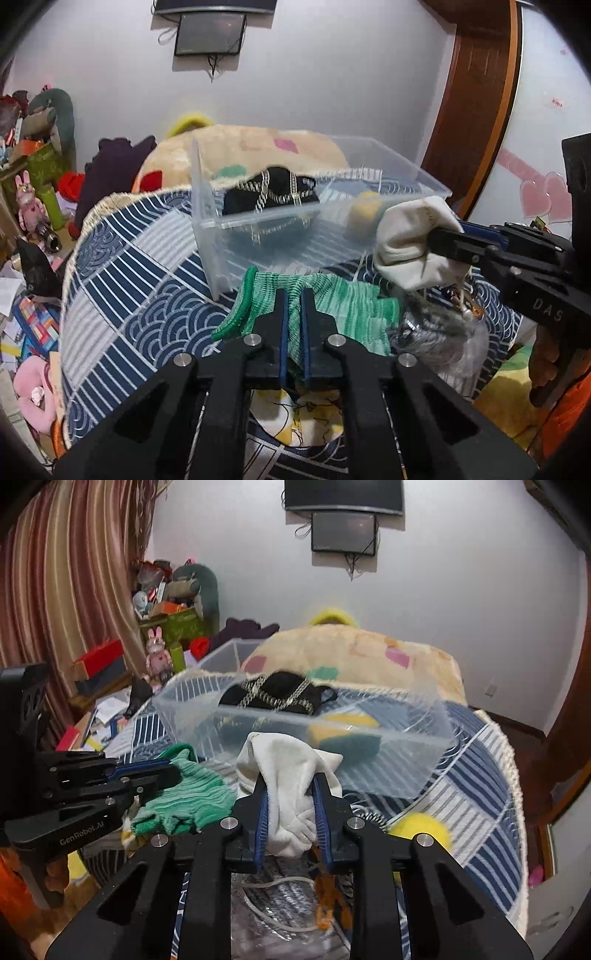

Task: Organize soft objects
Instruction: 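Grasp the green knit glove with the left tool while the right tool grasps the white cloth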

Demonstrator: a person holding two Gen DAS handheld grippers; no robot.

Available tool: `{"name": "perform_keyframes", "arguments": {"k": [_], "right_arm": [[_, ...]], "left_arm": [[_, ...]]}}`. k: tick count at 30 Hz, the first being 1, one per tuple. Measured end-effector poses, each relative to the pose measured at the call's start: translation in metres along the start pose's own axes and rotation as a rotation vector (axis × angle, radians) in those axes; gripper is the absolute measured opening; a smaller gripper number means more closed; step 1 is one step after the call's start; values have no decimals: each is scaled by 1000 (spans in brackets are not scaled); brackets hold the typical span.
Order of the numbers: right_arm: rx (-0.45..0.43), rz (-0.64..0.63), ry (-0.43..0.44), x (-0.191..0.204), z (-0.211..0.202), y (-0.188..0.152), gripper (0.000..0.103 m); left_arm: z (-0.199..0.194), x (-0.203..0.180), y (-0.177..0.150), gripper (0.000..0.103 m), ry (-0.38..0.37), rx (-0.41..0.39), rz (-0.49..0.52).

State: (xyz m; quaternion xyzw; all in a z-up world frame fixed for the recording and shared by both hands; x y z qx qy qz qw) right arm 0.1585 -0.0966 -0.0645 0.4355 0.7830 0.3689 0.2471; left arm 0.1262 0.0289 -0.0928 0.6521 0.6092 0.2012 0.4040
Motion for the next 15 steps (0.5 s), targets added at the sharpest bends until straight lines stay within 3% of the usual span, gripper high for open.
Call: {"name": "perform_keyframes", "arguments": {"k": [15], "right_arm": [[-152,69,-58,-28,-44,31,20]], "left_arm": [[-49,-2,48,5,21,-162,-12]]}}
Point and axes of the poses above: each gripper's, at about its wrist camera, not at the fingertips, and z roughly the way its jaws point, x to its left, y to its top, the point moved 6 cm from there along z, roughly the way its jaws point, and after that the axes turned 7 degrees about -y, right-handed, at the moved point
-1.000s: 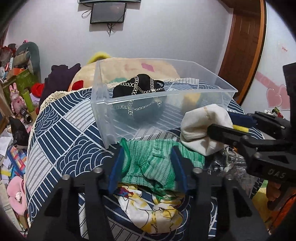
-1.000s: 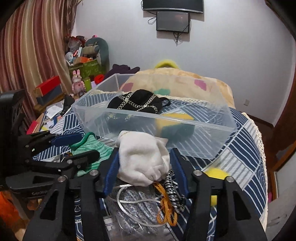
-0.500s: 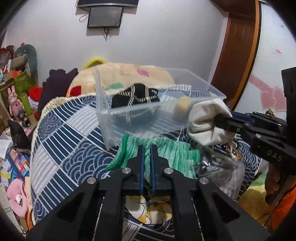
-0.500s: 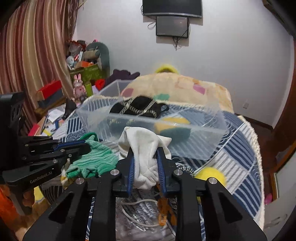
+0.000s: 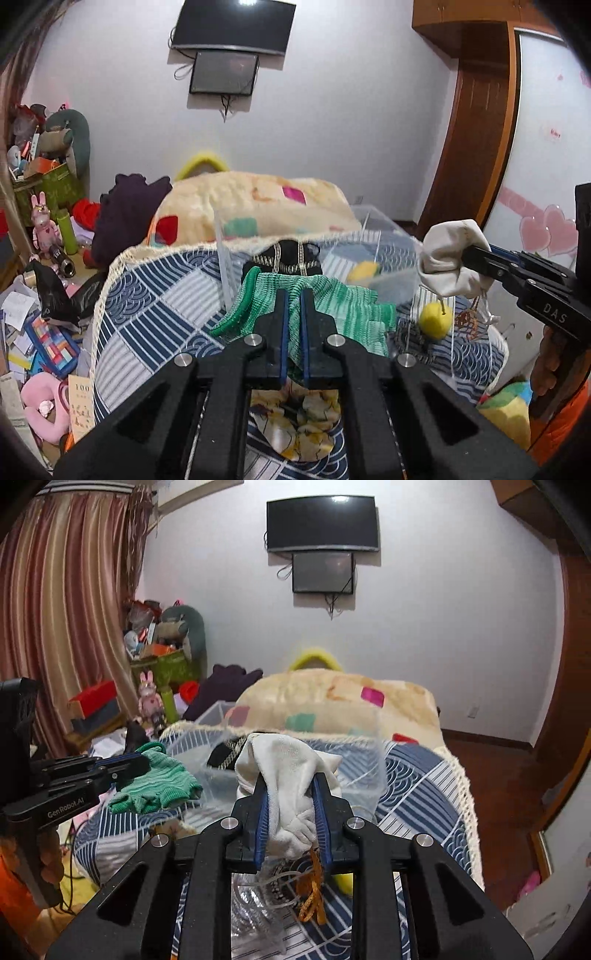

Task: Organize soft objects
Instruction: 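Grasp the green knit glove with the left tool while the right tool grasps the white cloth, then lower the green glove into the box while the right tool releases the white cloth inside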

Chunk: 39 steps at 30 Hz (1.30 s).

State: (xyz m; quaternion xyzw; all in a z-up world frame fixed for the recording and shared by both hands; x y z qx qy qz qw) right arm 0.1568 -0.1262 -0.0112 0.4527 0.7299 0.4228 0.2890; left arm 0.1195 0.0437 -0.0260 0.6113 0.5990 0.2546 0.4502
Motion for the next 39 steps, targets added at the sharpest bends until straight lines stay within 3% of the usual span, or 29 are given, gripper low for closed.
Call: {"name": "perform_keyframes", "arguments": {"k": [9,15,26,39], "right_arm": [[-65,40,0,-5,-1,24,20],[-86,27,-44,-4,15,42,20],[-9,14,-90,-7,63,44,20],[129,-84,-124,-6,105,18,20]], "left_arm": [[3,3,27,5,11,-54,0],[24,10,37,5,33,-43,-4],[71,18,37,5,32,20,-1],[124,13,17,5,80,127,75]]}}
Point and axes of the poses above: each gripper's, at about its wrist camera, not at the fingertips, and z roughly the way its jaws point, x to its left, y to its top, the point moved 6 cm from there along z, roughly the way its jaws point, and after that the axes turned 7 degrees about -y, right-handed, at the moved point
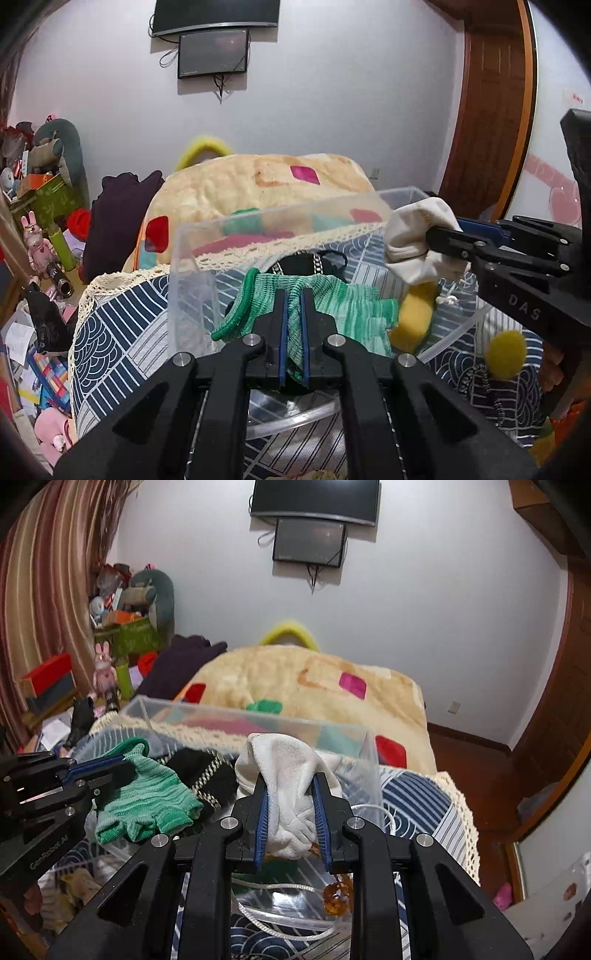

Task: Organize soft objects
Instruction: 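Lower the green glove into the box while the right tool releases the white cloth inside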

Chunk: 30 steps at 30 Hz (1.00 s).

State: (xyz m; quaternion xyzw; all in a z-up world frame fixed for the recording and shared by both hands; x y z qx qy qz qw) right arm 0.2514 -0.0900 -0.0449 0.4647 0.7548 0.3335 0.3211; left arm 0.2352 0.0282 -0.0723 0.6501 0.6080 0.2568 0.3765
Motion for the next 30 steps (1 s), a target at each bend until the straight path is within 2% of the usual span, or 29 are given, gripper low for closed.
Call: {"name": "perform_keyframes", "arguments": {"k": [4,8,9,11,15,18,19,20,23,25,28,30], "right_arm": [[42,-2,9,-1,6,-3,23],[45,-4,7,-3,4,-2,36],[42,-2,9,-2,3,-1,38],[28,0,12,-2,-3,1,49],[-6,3,17,-4,-15,6,54],[-38,12,39,-6,-31,8,58],[-50,16,49,-6,-36,9,63],[-66,22,52,-6,-43,9,67],[-111,26,56,-7,-63,10,69],[-135,27,67,-6,-75,11,69],[-177,24,64,-7,-93,11,76],[-202,26,53,-8,-104,8,78]], "left_arm": [[3,1,-4,7,-10,25,-15],[0,5,-6,18,-26,40,-50],[-2,5,-6,19,-30,36,-56],[-7,6,-5,20,-37,27,-62],[-21,5,-2,38,-28,-3,-59],[-36,2,2,39,-24,-32,-44],[-41,0,3,39,-25,-39,-38],[-48,-1,4,42,-26,-50,-30],[-68,-4,7,56,-18,-88,-22],[-82,-5,7,62,-15,-111,-23],[-98,-6,7,73,-17,-129,-31],[-109,-6,5,85,-6,-143,-34]]}}
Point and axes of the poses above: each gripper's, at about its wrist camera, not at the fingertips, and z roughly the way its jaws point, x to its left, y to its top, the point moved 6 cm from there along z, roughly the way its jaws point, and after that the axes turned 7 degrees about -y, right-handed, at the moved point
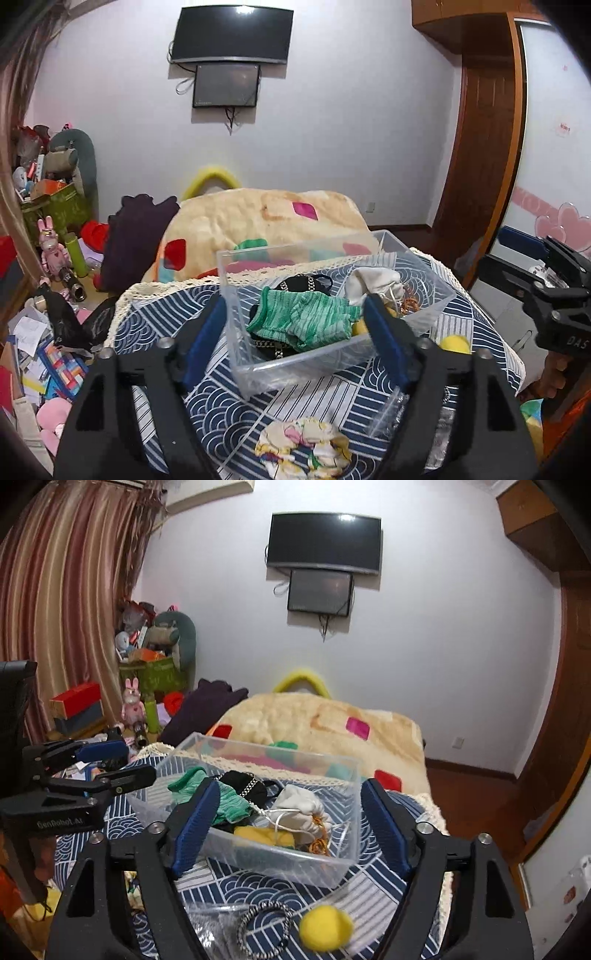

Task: Organize soft objects
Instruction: 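Lower the green glove into the box while the right tool releases the white cloth inside, then grasp the floral scrunchie with the left tool while the right tool grasps the yellow felt ball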

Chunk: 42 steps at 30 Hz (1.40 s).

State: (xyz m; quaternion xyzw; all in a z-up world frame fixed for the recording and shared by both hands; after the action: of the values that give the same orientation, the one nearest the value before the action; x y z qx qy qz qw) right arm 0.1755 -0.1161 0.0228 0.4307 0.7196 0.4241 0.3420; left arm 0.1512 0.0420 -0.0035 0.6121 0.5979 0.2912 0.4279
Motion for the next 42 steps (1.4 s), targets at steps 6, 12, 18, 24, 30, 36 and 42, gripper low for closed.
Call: {"name": "perform_keyframes", "arguments": {"k": [6,12,18,24,30,36,42], "right_arm": [[-20,0,-19,-4,-18,-7,81],[12,18,-19,-8,-20,-31,82],[90,48,-24,-15,-10,-62,84],[169,100,-32,-24,5,-89,84],[232,125,-56,-31,21,-112,83],[262,233,-43,-44,31,-121,74],[295,257,-8,-38,39,-125,53]], "left_arm": [[-27,-3,-11,99,35,-29,16],[-29,-8,-38,102,16,16,25],[-14,-9,-75,102,13,98,9],[5,-6,-107,102,25,185,-9],[23,-1,-129,102,12,251,-77],[38,7,-141,102,4,287,-142],[39,6,-140,95,8,248,-139]]}}
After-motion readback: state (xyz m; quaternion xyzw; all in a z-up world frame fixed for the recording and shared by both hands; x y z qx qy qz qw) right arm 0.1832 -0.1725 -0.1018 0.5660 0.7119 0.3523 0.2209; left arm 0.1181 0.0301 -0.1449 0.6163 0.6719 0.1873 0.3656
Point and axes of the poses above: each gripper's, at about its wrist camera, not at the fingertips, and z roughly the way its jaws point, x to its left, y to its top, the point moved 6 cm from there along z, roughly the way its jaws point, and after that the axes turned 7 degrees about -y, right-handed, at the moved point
